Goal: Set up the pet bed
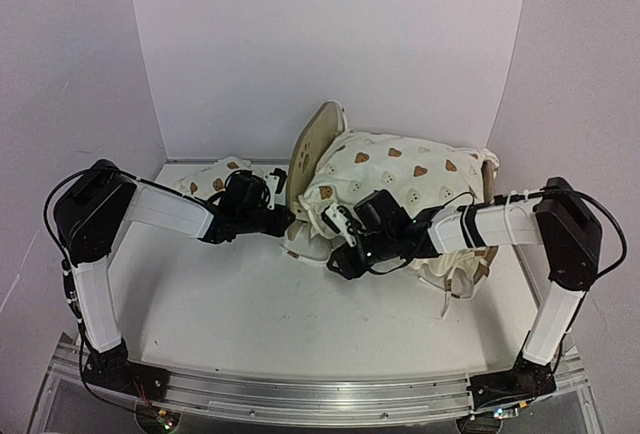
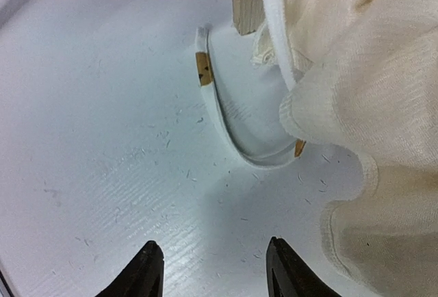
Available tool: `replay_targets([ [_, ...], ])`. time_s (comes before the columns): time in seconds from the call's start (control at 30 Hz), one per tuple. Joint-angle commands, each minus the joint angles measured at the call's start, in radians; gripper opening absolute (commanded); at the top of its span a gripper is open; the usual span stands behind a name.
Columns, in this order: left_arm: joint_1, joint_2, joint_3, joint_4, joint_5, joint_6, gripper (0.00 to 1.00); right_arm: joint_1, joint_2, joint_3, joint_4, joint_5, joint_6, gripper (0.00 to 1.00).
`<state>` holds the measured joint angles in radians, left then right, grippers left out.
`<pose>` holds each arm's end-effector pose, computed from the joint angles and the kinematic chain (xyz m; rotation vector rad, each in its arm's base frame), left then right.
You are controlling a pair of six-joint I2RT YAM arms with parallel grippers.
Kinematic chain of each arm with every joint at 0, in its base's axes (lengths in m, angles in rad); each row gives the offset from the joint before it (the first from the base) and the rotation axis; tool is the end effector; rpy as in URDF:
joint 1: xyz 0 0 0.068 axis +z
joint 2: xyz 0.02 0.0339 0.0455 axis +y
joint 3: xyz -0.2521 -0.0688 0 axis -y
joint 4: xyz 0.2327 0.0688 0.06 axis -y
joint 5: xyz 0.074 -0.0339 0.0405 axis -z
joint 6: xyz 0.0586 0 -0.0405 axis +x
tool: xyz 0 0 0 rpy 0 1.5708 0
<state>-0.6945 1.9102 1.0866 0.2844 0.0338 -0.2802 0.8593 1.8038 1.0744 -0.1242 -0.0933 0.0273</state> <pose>0.3213 -0.2702 0.1532 0.4669 2.1206 -0.6089 0.2431 0.2904 0.1487 -1.0442 2.2559 0.5044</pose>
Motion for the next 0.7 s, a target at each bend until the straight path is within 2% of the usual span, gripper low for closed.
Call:
replay_targets([
  [0.0,0.002,-0.128,0.074,0.077,0.018,0.025,0.00,0.041,-0.052,-0.002,0.246,0.074,0.196,0.50],
  [0.07,0.003,-0.145,0.079,0.071,0.012,0.030,0.00,0.041,-0.038,0.002,0.249,0.154,0.240,0.47],
  [0.23,0.003,-0.175,0.110,0.050,0.024,0.037,0.00,0.050,-0.031,-0.011,0.308,0.219,0.226,0.48],
  [0.33,0.003,-0.189,0.120,0.040,0.033,0.029,0.00,0.049,-0.048,0.017,0.236,0.267,0.090,0.53],
  [0.53,0.003,-0.213,0.145,0.012,0.040,0.038,0.00,0.050,-0.122,0.071,0.103,0.241,-0.434,0.59],
  [0.6,0.003,-0.216,0.157,0.004,0.041,0.036,0.00,0.048,-0.134,0.118,0.065,0.254,-0.497,0.63],
  [0.67,0.001,-0.215,0.169,-0.001,0.046,0.031,0.00,0.049,-0.129,0.178,0.005,0.161,-0.449,0.63],
])
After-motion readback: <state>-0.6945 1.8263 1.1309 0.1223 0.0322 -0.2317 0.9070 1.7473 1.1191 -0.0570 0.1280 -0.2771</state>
